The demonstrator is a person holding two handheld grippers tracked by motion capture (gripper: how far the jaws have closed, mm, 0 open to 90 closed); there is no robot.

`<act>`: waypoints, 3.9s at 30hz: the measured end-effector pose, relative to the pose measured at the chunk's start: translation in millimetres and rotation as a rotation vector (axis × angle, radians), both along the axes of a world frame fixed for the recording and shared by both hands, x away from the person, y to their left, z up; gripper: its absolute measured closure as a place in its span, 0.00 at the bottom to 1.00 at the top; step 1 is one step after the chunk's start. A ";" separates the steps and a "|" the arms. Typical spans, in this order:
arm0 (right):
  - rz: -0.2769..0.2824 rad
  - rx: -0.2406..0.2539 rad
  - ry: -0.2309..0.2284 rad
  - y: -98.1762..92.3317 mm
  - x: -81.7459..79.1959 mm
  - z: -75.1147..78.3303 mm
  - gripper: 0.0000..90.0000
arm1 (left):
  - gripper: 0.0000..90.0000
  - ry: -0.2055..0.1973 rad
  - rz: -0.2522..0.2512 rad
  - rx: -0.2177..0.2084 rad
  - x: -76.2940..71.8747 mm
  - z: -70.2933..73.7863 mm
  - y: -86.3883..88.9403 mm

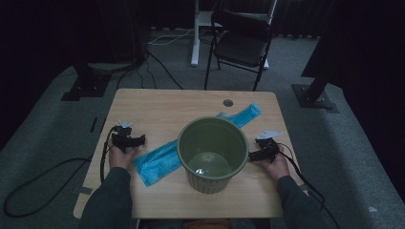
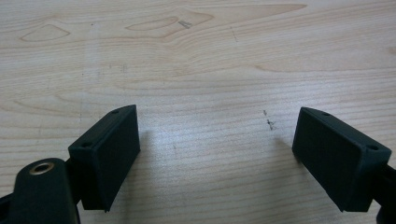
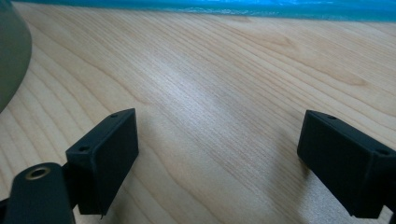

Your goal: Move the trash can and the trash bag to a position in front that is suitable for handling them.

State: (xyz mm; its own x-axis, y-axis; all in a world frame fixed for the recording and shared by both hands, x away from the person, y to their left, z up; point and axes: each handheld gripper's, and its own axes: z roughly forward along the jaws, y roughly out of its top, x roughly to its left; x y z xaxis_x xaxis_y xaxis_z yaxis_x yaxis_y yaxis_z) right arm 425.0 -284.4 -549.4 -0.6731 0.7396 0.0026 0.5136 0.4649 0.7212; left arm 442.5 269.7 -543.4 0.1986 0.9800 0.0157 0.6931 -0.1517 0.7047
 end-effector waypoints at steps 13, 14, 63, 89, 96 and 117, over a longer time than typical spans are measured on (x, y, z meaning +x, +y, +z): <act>0.010 0.016 -0.015 -2.5 -5.1 0.6 0.26 | 0.58 0.086 -0.097 0.016 -1.2 13.9 -8.4; 0.007 0.019 -0.016 -2.8 -6.0 0.8 0.28 | 0.60 0.091 -0.109 0.011 -1.6 14.5 -8.8; 0.011 0.031 -0.027 -6.6 -15.3 1.2 0.42 | 0.99 0.150 -0.598 0.088 -36.5 37.0 -72.8; 0.295 0.067 0.021 29.2 -64.8 47.3 0.57 | 0.58 0.038 -0.797 -0.099 -79.8 72.2 -93.3; 0.393 0.069 0.031 34.9 -79.6 55.0 0.57 | 0.58 0.042 -0.907 -0.080 -103.6 74.7 -111.2; 0.227 0.055 0.023 18.8 -55.0 48.3 0.58 | 0.53 0.068 -0.673 0.017 -14.4 62.7 -131.2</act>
